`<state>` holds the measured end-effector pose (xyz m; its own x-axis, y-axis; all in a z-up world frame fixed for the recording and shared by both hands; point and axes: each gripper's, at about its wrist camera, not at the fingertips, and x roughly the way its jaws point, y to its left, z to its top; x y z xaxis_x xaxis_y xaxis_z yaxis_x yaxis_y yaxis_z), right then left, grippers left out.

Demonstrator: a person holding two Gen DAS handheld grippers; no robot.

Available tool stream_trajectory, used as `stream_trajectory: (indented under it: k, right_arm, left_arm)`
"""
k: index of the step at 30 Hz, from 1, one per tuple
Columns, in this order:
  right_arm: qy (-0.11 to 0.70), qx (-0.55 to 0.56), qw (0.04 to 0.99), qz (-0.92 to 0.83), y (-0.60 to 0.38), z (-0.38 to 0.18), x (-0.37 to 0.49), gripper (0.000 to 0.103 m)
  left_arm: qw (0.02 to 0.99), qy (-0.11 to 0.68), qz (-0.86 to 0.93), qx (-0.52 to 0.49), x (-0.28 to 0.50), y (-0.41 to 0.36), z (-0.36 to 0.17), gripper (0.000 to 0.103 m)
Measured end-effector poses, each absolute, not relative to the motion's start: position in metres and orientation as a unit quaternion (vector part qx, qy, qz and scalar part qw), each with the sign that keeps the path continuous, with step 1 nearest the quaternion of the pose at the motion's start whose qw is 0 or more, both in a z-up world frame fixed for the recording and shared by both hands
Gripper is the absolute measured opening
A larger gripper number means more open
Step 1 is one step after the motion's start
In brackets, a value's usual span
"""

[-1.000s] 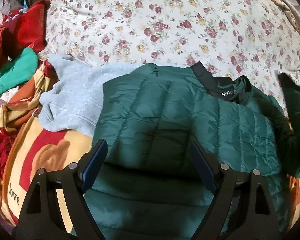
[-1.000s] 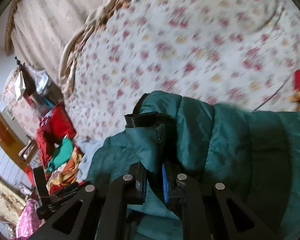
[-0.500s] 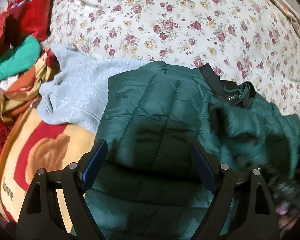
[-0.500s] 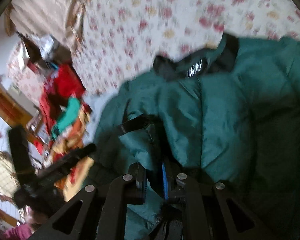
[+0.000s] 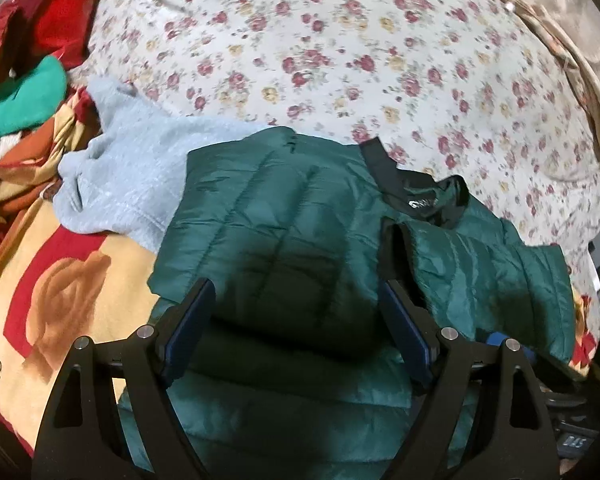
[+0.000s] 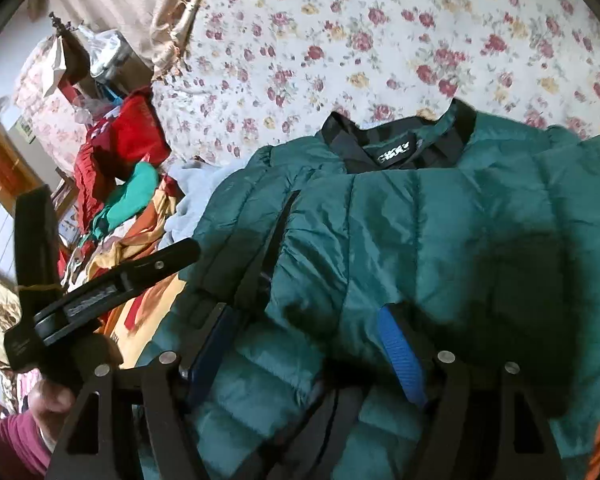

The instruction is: Fold large clothes

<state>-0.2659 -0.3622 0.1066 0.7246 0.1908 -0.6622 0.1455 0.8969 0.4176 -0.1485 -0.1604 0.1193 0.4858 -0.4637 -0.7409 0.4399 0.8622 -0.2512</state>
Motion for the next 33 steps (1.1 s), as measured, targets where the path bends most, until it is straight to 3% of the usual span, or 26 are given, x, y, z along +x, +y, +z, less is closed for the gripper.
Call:
stream_trajectory:
  k: [14, 26, 28, 29, 30, 33]
  right_arm:
    - [0.298, 0.190, 0.927, -0.124, -0.430, 0.152, -0.365, 0.073]
    - [0.291, 0.232, 0.908, -0.192, -0.478, 0.128, -0.432, 0.073]
    - [0.296, 0.239, 0.903, -0.197, -0.484, 0.121, -0.435, 0.073]
    - [0.298, 0.242, 0.902, -0.199, -0.485, 0.119, -0.434, 0.073]
    - [0.299, 0.244, 0.901, -0.199, -0.486, 0.117, -0.433, 0.073]
    - [0.305, 0.240, 0.899, -0.203, -0.488, 0.110, -0.420, 0.073]
  left_arm:
    - [0.852, 0.431, -0.298, 0.009, -0.168, -0.200, 0.121, 0.084]
    - [0.820, 0.482, -0.306, 0.037, -0.156, -0.252, 0.080, 0.083]
    - [0.823, 0.471, -0.315, 0.041, -0.156, -0.256, 0.081, 0.054]
    - [0.824, 0.468, -0.315, 0.051, -0.157, -0.259, 0.083, 0.025]
    - [0.825, 0.467, -0.313, 0.059, -0.157, -0.261, 0.085, 0.017]
    - [0.837, 0.442, -0.314, 0.071, -0.157, -0.258, 0.102, 0.010]
